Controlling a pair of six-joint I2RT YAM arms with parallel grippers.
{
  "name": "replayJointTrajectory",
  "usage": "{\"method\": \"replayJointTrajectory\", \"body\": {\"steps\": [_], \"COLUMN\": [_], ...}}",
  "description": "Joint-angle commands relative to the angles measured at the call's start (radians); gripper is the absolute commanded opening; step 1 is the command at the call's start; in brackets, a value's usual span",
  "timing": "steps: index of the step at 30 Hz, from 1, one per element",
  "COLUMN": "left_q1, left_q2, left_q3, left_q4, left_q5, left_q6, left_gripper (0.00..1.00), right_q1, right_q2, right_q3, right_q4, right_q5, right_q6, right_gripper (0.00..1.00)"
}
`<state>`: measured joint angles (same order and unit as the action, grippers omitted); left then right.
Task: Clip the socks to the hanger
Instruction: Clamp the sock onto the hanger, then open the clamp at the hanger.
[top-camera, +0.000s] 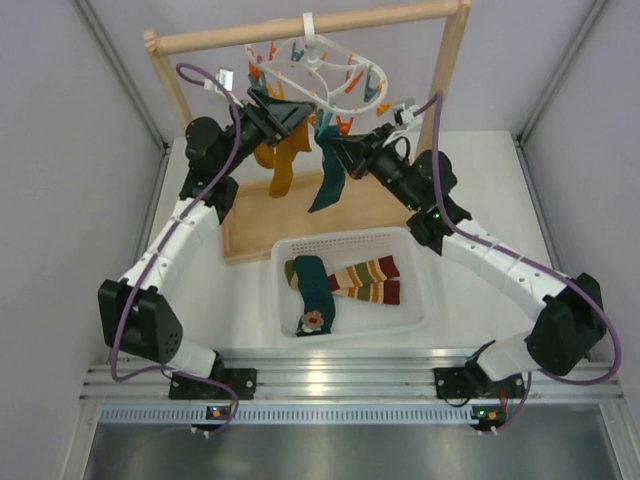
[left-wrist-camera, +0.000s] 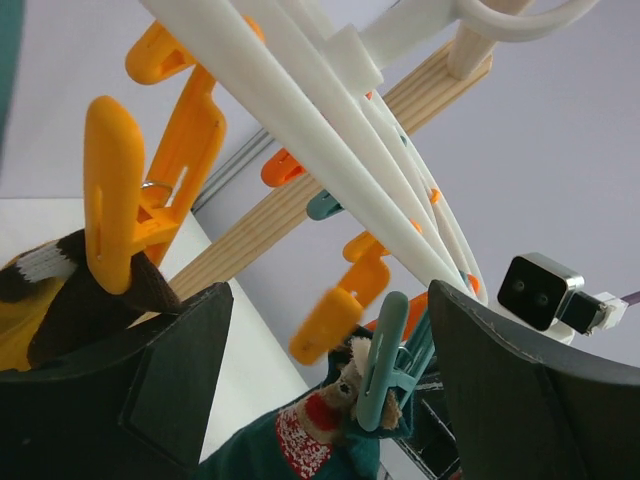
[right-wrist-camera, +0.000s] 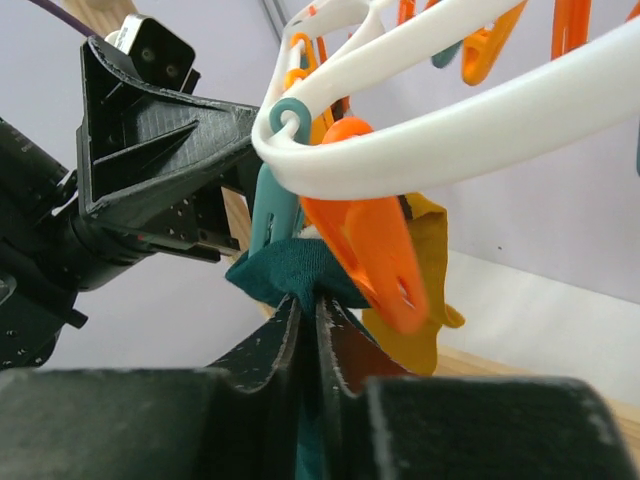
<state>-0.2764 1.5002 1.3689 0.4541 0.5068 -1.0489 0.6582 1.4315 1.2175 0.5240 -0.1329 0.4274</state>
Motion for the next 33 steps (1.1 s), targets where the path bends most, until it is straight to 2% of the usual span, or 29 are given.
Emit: {"method": "replayJointTrajectory", "body": {"steps": [1,3,4,7,18,20,28,33], "left_q1": [0.005,0.005,0.005,0.005,0.016,0.017,0.019,0.026], "left_q2": [-0.067,-0.072,-0.072,-0.072,-0.066,-0.066,-0.067,-0.081], "left_q3": [-0.01,-0.007,-0.004,0.002,0.016,0.015,0.015,0.003], "left_q4": [0.023,0.008,0.005,0.003,-0.018,-0.02,-0.018,-0.025], "left_q5": [-0.025,-0.037,-0.037,-0.037,-0.048,-0.045,-0.011,0.021], "left_q6": [0.069,0.085,0.087,0.086,0.104,0.105,0.104,0.104], "left_gripper": [0.84,0.84,0.84,0.84,0.82,0.82,0.82,0.82], "right_q1": [0.003,0.004,0.004,0.001,-0.015,-0.025,-0.08,-0.135], "right_q2": [-0.057,-0.072,-0.077,-0.109,-0.281,-0.284,-0.172,-0.097], "right_q3": [-0.024,-0.042,-0.049,-0.079,-0.174,-0.165,-0.038,0.022], "right_q4": [0.045,0.033,0.027,-0.002,-0.131,-0.14,-0.125,-0.09], "right_q5": [-0.027,-0.024,-0.025,-0.027,-0.033,-0.05,-0.145,-0.265], "right_q6": [-0.033,-0.053,-0.064,-0.099,-0.292,-0.343,-0.452,-0.496], "right_gripper": [0.12,0.2,0.3,0.38,0.41,0.45,0.56,0.56]}}
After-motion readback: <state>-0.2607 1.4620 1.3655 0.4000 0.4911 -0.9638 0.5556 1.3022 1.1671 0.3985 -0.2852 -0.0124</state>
